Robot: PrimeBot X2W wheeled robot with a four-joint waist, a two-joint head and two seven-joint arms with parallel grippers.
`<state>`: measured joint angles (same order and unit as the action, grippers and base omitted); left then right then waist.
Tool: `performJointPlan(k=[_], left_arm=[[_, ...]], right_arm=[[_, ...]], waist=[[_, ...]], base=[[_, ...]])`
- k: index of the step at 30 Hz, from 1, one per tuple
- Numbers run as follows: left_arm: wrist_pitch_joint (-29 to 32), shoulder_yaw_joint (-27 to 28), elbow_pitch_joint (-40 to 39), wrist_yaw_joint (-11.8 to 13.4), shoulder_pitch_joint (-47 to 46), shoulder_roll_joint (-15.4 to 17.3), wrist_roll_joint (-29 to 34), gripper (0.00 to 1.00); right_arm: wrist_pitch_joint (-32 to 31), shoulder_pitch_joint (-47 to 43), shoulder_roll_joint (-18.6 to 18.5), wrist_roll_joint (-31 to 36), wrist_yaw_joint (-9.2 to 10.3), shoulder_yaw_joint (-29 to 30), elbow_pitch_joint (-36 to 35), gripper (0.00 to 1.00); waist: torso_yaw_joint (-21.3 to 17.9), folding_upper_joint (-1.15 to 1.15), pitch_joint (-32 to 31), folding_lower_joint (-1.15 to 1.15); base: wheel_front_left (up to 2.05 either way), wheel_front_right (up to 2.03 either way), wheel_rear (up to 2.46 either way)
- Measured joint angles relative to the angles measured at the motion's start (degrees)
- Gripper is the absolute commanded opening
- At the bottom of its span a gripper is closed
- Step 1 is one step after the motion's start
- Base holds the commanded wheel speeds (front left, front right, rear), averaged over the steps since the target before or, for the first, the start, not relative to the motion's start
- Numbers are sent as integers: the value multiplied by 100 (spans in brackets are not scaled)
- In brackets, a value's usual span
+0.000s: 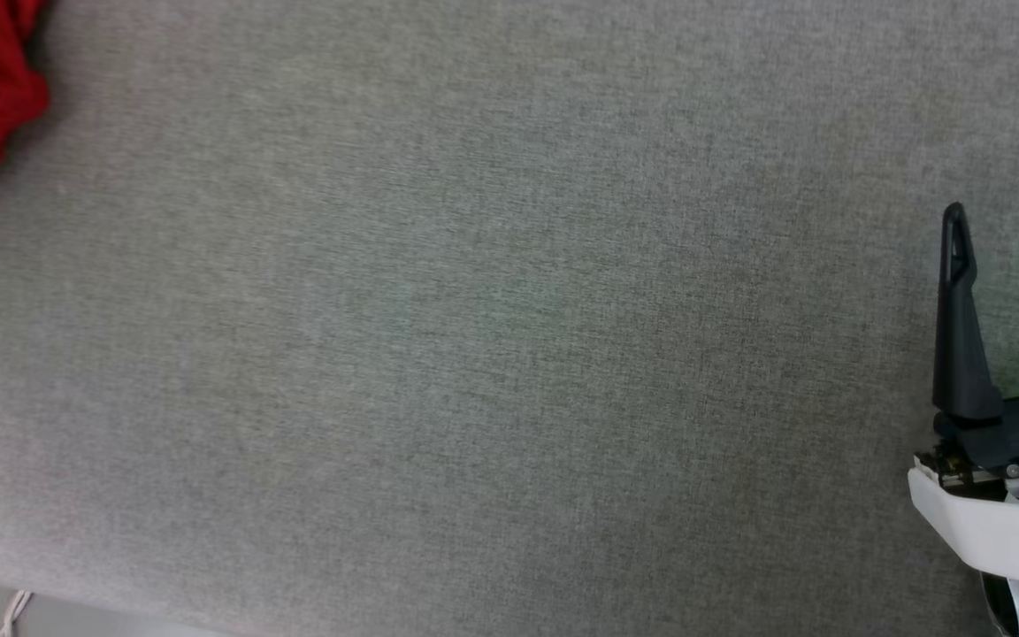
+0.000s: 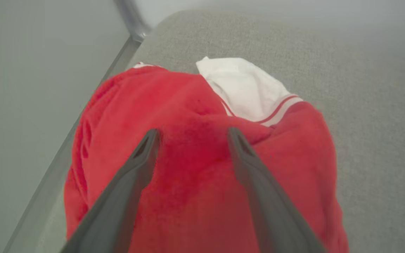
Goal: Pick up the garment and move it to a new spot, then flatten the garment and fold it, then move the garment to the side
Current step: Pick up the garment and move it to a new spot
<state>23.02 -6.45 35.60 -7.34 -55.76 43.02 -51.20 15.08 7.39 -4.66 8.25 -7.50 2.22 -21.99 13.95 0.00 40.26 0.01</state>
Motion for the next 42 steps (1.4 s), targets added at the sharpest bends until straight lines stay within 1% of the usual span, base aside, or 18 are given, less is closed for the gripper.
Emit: performJointPlan(k=[2, 6, 9, 12, 13, 14, 15, 20, 24, 26, 29, 36, 42], left_arm=[[296, -149, 19, 0, 96, 4, -383, 100], [1009, -461, 47, 0, 233, 112, -1033, 100], [1336, -637, 96, 0, 252, 263, -1270, 100], [1422, -809, 151, 0, 200, 339, -1339, 100], [1417, -960, 231, -2, 135, 356, -1362, 80], [1407, -999, 258, -2, 120, 364, -1372, 13], [1377, -1035, 293, -4, 111, 374, -1378, 0], [1129, -1259, 352, -14, 86, 416, -1399, 0], [948, -1482, 211, -14, 96, 590, -1329, 0], [880, -1564, 68, -14, 81, 730, -1300, 0], [767, -1730, -265, -13, -40, 976, -1179, 0], [627, -2127, -1222, -13, -411, 1411, -960, 0], [657, -2518, -2092, -13, -882, 1467, -747, 0]], right_arm=[[0, 31, -9, 13, 0, -2, -16, 100], [0, 82, -41, 51, 0, -75, -71, 100], [1, 88, -54, 82, 0, -88, -122, 100], [2, 93, -74, 83, 0, -82, -153, 100], [2, 111, -85, 93, 0, -92, -162, 100], [2, 115, -87, 99, -1, -97, -162, 100], [1, 127, -88, 99, 0, -108, -162, 100], [1, 165, -71, 97, 0, -143, -92, 100], [1, 165, -41, 57, 0, -178, 47, 100], [0, 166, -13, 25, 0, -225, 137, 100], [0, 168, 38, -43, 0, -254, 276, 100], [0, 133, 136, -175, 0, -325, 552, 100], [0, 26, 162, -312, 0, -332, 735, 100]], waist=[[-30, 0, 112, 0], [-98, 0, 284, 0], [-152, 0, 356, 0], [-188, 0, 399, -1], [-216, 0, 405, -1], [-223, 0, 397, -1], [-230, 0, 384, -1], [-243, 0, 228, -1], [-243, 0, 1, -1], [-247, 0, -144, -1], [-266, 0, -390, -1], [-374, 0, -1001, -1], [-554, 0, -1420, -1]], base=[[0, 0, 0], [0, 0, 0], [0, 0, 0], [0, 0, 0], [0, 0, 0], [0, 0, 0], [0, 0, 0], [0, 0, 0], [0, 0, 0], [0, 0, 0], [0, 0, 0], [0, 0, 0], [0, 0, 0]])
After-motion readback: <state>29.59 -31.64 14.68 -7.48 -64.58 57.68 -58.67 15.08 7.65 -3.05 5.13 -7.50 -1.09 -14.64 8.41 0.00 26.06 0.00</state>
